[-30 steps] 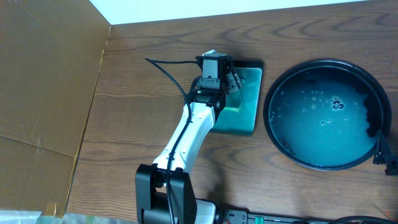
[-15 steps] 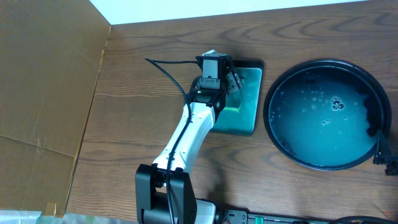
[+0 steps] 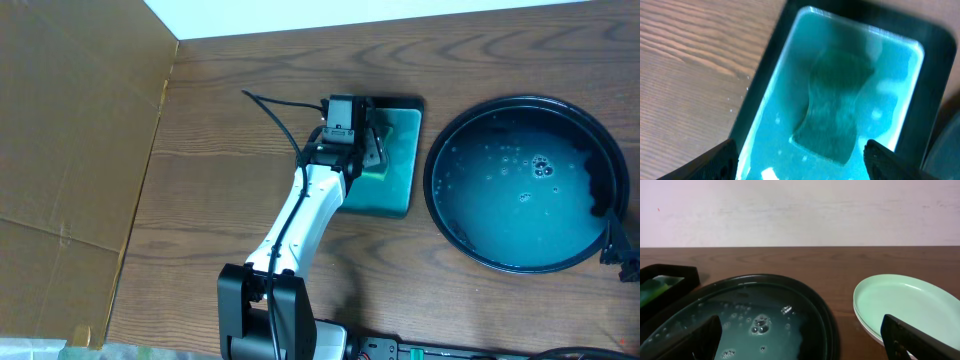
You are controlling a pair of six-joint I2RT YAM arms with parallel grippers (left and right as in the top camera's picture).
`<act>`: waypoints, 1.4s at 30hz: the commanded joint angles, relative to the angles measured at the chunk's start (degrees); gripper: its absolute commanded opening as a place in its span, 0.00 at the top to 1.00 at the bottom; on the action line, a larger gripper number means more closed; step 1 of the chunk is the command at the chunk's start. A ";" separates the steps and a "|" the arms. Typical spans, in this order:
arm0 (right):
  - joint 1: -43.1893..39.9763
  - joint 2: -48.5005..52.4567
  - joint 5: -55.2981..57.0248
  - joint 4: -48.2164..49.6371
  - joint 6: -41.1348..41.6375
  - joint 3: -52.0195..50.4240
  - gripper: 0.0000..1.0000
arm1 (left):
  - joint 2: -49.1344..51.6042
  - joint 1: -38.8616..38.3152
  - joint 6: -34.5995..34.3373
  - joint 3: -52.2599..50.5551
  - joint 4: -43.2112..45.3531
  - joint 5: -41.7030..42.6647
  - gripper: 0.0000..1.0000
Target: Clean dirty plates on tray and stack at the side
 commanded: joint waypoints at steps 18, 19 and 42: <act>-0.70 -0.55 0.55 0.00 -0.74 -0.28 0.01 | -48.48 0.22 21.51 -39.91 17.16 10.56 0.06; -0.70 -0.55 0.55 0.00 -0.76 -0.28 0.01 | -52.43 0.22 22.67 -41.83 17.33 10.56 0.04; -0.70 -0.55 0.52 -0.02 -0.74 -0.28 0.01 | -88.30 4.72 24.72 -60.24 23.19 10.93 0.03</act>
